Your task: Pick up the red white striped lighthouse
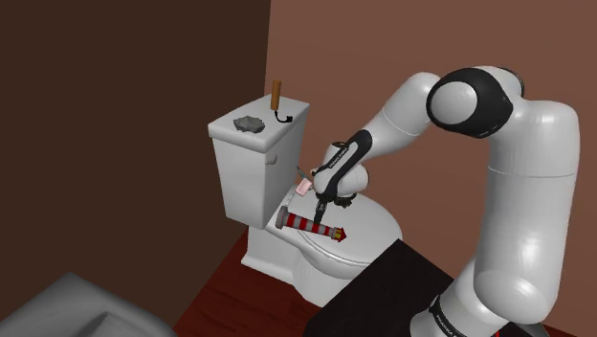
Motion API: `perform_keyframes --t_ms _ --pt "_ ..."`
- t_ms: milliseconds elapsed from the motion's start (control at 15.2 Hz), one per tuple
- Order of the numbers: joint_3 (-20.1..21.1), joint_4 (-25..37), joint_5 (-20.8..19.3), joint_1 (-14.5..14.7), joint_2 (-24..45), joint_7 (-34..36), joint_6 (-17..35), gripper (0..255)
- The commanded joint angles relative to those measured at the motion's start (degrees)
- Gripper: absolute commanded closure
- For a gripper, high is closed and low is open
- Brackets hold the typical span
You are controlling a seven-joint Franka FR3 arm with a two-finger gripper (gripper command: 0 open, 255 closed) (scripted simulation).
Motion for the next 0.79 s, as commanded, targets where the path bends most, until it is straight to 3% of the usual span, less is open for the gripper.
perform_keyframes --t_ms 0,594,660,726 --pt "1.3 3.1 0.5 -0.8 4.1 -1.5 1.4 0" --pt "3.1 5.2 1.7 -2.3 10.4 -2.6 5.6 0" --pt "3.1 5.2 1.7 -2.2 10.4 -2.6 5.7 255" --pt "3.1 5.3 1.7 -2.2 10.5 -2.6 5.7 255"
